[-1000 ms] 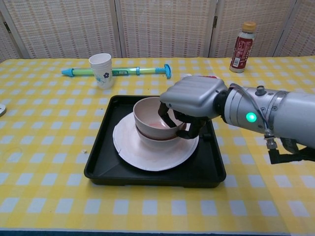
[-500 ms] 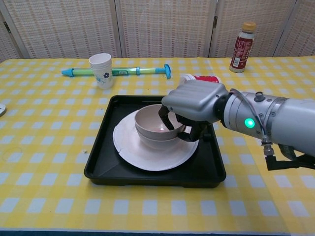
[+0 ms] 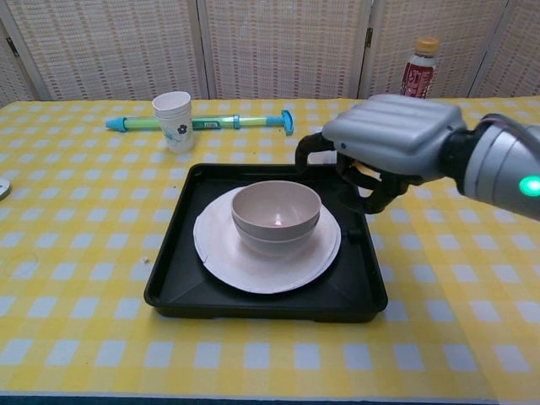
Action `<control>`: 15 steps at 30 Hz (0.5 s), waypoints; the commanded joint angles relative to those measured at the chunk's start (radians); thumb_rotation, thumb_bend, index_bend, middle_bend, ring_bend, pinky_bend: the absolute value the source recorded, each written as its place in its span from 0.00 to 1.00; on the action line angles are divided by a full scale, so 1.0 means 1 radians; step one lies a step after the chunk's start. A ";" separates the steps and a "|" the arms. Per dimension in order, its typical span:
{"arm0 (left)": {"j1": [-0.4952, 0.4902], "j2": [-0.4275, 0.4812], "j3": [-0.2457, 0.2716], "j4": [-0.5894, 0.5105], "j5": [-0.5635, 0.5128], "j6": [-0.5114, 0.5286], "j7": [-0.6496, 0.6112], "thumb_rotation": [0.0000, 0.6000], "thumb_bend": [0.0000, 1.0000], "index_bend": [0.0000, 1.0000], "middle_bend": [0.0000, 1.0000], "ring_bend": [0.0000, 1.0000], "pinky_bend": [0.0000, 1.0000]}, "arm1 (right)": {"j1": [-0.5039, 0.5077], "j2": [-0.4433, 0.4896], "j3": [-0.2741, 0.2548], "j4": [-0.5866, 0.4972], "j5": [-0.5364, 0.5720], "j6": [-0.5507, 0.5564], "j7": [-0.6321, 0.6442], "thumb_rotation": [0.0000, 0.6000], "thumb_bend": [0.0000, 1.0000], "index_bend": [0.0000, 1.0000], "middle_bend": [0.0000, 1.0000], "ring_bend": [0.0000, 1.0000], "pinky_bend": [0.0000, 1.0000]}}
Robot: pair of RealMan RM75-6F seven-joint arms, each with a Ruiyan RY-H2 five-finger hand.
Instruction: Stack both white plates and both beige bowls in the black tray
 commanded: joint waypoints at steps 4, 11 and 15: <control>0.004 -0.012 0.008 -0.002 0.018 0.012 0.049 1.00 0.21 0.10 0.66 0.49 0.56 | -0.307 0.163 -0.168 0.042 -0.373 0.399 0.292 1.00 0.46 0.12 0.35 0.47 0.59; 0.003 -0.040 0.036 0.000 0.075 0.021 0.145 1.00 0.21 0.10 0.51 0.34 0.33 | -0.554 0.183 -0.234 0.269 -0.412 0.635 0.543 1.00 0.43 0.05 0.08 0.17 0.24; 0.003 -0.062 0.052 0.017 0.120 0.034 0.183 1.00 0.21 0.10 0.28 0.13 0.10 | -0.612 0.258 -0.263 0.221 -0.382 0.610 0.549 1.00 0.37 0.00 0.00 0.00 0.00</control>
